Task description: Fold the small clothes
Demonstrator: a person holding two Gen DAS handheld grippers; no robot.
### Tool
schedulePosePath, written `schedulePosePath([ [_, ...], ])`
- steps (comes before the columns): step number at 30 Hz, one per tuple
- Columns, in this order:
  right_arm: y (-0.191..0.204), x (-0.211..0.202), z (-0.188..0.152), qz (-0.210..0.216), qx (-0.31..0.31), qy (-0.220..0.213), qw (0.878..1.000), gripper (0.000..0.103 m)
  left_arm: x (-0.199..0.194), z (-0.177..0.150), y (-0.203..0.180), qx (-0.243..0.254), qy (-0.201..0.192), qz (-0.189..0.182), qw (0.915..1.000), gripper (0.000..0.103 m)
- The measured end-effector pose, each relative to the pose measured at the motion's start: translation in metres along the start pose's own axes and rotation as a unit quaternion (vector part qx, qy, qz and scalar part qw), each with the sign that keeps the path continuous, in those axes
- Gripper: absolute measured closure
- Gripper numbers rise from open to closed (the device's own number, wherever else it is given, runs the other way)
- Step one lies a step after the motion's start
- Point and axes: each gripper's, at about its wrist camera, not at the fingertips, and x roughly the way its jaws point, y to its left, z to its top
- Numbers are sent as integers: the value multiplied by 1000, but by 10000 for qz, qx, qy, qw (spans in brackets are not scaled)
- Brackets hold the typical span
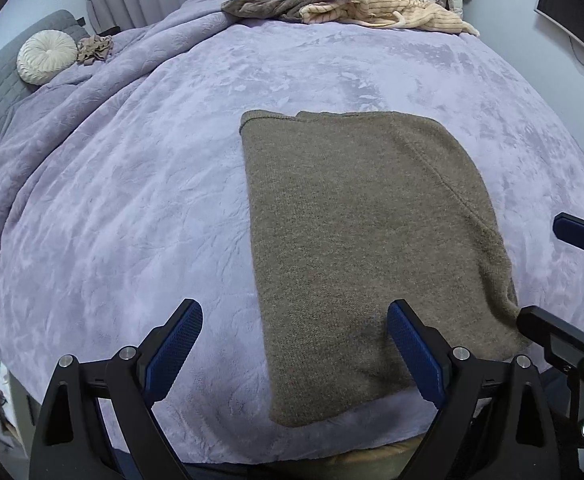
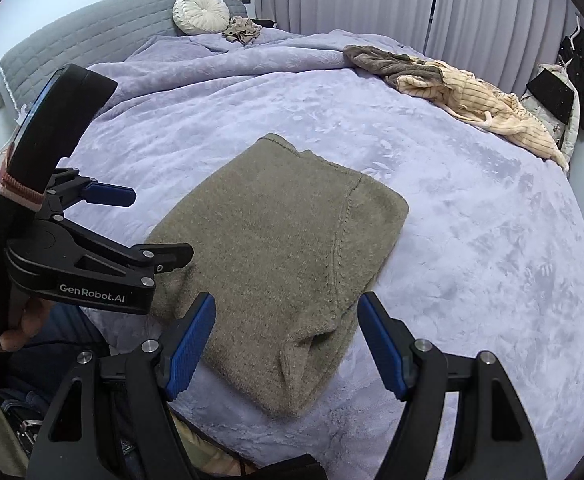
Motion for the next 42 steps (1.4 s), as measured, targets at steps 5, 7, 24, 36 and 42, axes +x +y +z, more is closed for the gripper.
schedulePosePath([
  [5, -1, 5, 0, -114, -22, 183, 9998, 26, 0, 2, 3, -114, 59, 133, 9998, 9],
  [7, 0, 9, 0, -172, -62, 302, 9994, 26, 3, 1, 3, -152, 202, 173, 9995, 9],
  [24, -3, 22, 12, -183, 15, 662, 9976, 26, 12, 15, -2, -107, 554, 140, 9983, 9],
  [36, -11, 30, 24, -189, 126, 831, 9963, 26, 20, 23, -3, -73, 777, -40, 9969, 9],
  [42, -8, 31, 25, -183, 117, 918, 9955, 26, 23, 26, 2, -116, 820, -54, 9966, 9],
])
